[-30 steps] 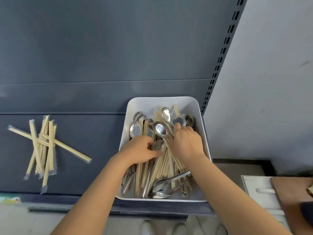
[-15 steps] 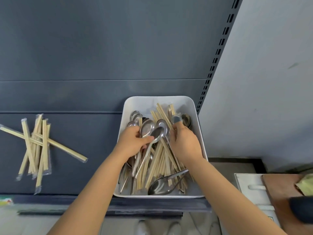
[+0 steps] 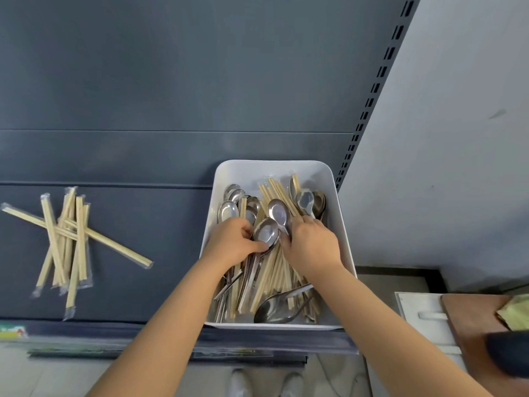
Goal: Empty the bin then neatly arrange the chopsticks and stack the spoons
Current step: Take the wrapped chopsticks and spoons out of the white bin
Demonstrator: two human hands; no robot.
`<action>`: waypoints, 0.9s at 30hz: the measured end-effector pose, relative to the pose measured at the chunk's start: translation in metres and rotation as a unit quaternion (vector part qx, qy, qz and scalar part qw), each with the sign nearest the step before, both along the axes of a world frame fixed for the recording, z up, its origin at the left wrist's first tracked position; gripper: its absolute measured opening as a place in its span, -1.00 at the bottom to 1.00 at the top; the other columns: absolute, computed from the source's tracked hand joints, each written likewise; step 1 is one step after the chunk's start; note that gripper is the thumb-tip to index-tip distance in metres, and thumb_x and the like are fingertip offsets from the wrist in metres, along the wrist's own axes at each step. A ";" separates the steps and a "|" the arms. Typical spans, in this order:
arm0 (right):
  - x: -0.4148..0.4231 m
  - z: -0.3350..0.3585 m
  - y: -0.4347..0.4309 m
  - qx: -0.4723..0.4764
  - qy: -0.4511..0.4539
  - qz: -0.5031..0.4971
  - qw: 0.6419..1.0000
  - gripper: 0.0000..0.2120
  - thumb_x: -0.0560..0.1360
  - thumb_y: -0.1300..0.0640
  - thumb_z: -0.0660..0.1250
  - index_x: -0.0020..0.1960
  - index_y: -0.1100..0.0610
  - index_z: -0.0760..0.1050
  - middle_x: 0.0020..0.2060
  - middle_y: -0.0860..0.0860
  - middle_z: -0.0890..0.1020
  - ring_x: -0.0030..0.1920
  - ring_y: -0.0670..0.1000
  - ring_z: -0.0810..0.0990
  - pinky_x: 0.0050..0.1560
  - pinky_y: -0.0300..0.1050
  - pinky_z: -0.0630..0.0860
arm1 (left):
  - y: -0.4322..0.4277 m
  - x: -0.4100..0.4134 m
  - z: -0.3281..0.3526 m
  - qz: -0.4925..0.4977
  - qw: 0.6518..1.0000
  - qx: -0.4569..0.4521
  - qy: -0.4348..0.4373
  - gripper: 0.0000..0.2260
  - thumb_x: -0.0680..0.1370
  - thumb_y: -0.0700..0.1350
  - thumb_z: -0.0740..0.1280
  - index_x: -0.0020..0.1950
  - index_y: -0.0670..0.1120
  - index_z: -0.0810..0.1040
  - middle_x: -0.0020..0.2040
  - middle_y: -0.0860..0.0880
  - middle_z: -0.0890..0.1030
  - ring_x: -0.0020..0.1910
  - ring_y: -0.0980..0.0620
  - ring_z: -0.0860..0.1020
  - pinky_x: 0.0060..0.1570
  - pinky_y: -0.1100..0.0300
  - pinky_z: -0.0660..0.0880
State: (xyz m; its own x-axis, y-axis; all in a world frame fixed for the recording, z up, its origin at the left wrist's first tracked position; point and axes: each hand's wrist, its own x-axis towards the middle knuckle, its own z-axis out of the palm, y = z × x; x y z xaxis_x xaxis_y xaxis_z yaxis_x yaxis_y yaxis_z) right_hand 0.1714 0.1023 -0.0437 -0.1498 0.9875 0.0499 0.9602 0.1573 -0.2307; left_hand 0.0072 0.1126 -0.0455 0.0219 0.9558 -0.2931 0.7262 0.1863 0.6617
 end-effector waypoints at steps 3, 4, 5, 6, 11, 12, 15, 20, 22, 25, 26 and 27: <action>0.002 -0.002 0.002 -0.007 0.028 -0.007 1.000 -0.73 0.60 0.02 0.11 0.13 0.20 0.41 0.07 0.08 0.54 0.08 0.08 0.52 -0.19 -0.17 0.32 | -0.003 0.001 0.005 -0.024 1.000 -0.013 -0.005 -0.64 0.33 0.01 0.56 0.03 -0.06 0.56 -0.13 0.10 0.57 -0.21 0.16 0.55 -0.25 0.26 0.50; 0.002 -0.001 0.002 -0.008 0.044 -0.008 0.999 -0.76 0.59 0.04 0.12 0.10 0.19 0.41 0.03 0.08 0.55 0.02 0.09 0.54 -0.23 -0.17 0.32 | -0.005 0.002 0.007 -0.032 0.999 -0.007 -0.005 -0.65 0.33 -0.01 0.57 0.02 -0.07 0.56 -0.16 0.11 0.55 -0.23 0.20 0.51 -0.32 0.33 0.41; 0.003 -0.001 0.002 -0.006 0.059 -0.010 0.998 -0.78 0.58 0.05 0.14 0.06 0.19 0.42 -0.03 0.07 0.56 -0.05 0.09 0.55 -0.28 -0.16 0.31 | -0.007 0.003 0.009 -0.039 0.999 0.002 -0.004 -0.66 0.33 -0.02 0.57 0.01 -0.08 0.56 -0.18 0.11 0.55 -0.25 0.23 0.48 -0.37 0.36 0.32; 0.003 0.000 0.003 -0.006 0.074 -0.015 0.997 -0.80 0.58 0.06 0.14 0.03 0.19 0.42 -0.08 0.07 0.56 -0.13 0.09 0.54 -0.34 -0.14 0.28 | -0.009 0.004 0.010 -0.043 0.999 0.009 -0.007 -0.66 0.33 -0.03 0.57 0.01 -0.08 0.56 -0.16 0.10 0.56 -0.24 0.22 0.47 -0.38 0.37 0.29; 0.004 0.005 0.002 -0.005 0.203 -0.053 0.978 -0.83 0.61 0.05 0.15 -0.03 0.16 0.37 -0.30 -0.01 0.51 -0.34 0.01 0.45 -0.46 -0.19 0.23 | -0.008 0.005 0.011 -0.030 0.998 0.000 -0.055 -0.59 0.31 -0.10 0.59 0.09 -0.04 0.54 -0.05 0.15 0.56 -0.06 0.16 0.50 -0.23 0.36 0.34; 0.004 0.007 0.001 -0.009 0.230 -0.057 0.972 -0.84 0.61 0.05 0.15 -0.04 0.13 0.36 -0.31 -0.04 0.50 -0.34 -0.01 0.44 -0.45 -0.20 0.25 | -0.009 0.005 0.010 -0.016 0.997 -0.004 -0.075 -0.59 0.31 -0.12 0.59 0.10 -0.05 0.56 -0.04 0.14 0.58 -0.02 0.13 0.53 -0.21 0.36 0.36; 0.004 0.010 0.004 -0.044 0.353 -0.098 0.930 -0.84 0.61 0.04 0.17 -0.06 0.13 0.40 -0.33 -0.06 0.51 -0.33 -0.08 0.47 -0.34 -0.19 0.38 | -0.014 0.004 0.014 0.065 0.983 0.012 -0.170 -0.65 0.30 -0.18 0.59 0.04 -0.09 0.63 -0.04 0.03 0.67 0.00 0.04 0.61 -0.13 0.29 0.51; -0.007 0.028 0.001 -0.211 0.591 -0.111 0.770 -0.83 0.63 0.15 0.17 -0.12 0.20 0.36 -0.35 0.12 0.54 -0.49 0.00 0.50 -0.46 -0.14 0.49 | -0.028 -0.001 0.041 0.213 0.882 0.031 -0.420 -0.72 0.33 -0.30 0.53 0.02 -0.25 0.64 -0.08 -0.21 0.69 -0.13 -0.12 0.67 -0.06 0.06 0.61; -0.021 0.041 -0.007 -0.284 0.641 -0.067 0.710 -0.93 0.60 0.24 0.21 -0.01 0.25 0.38 -0.28 0.16 0.60 -0.42 0.03 0.58 -0.40 -0.06 0.58 | -0.034 -0.004 0.052 0.239 0.855 0.058 -0.457 -0.72 0.34 -0.29 0.52 0.04 -0.23 0.63 -0.05 -0.24 0.67 -0.13 -0.15 0.65 -0.04 -0.02 0.61; -0.044 0.059 -0.022 -0.354 0.651 0.009 0.672 -0.90 0.57 0.26 0.25 0.05 0.29 0.41 -0.26 0.18 0.62 -0.36 0.10 0.61 -0.31 0.00 0.62 | -0.046 -0.012 0.063 0.265 0.838 0.102 -0.466 -0.72 0.41 -0.21 0.50 0.08 -0.23 0.56 -0.15 -0.22 0.62 -0.27 -0.12 0.59 -0.35 0.06 0.55; -0.051 0.064 -0.026 -0.374 0.659 0.024 0.653 -0.89 0.57 0.27 0.24 0.05 0.31 0.44 -0.27 0.19 0.61 -0.38 0.10 0.60 -0.36 -0.05 0.61 | -0.051 -0.017 0.065 0.275 0.835 0.113 -0.462 -0.71 0.43 -0.19 0.49 0.09 -0.22 0.54 -0.16 -0.21 0.61 -0.28 -0.12 0.57 -0.36 0.06 0.53; -0.058 0.068 -0.029 -0.392 0.664 0.035 0.636 -0.88 0.58 0.28 0.21 0.06 0.32 0.46 -0.29 0.19 0.61 -0.40 0.09 0.58 -0.40 -0.09 0.57 | -0.058 -0.024 0.066 0.287 0.836 0.122 -0.453 -0.71 0.44 -0.18 0.48 0.10 -0.22 0.53 -0.16 -0.19 0.62 -0.26 -0.11 0.57 -0.29 0.05 0.55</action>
State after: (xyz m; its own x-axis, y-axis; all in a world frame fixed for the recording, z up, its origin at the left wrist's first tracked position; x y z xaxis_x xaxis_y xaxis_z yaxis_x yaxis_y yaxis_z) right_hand 0.1130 0.0732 0.0245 -0.5332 0.7808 -0.3256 -0.1656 -0.4737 -0.8650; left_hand -0.0173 0.0551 0.0205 -0.3531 0.9142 -0.1987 -0.2545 0.1105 0.9607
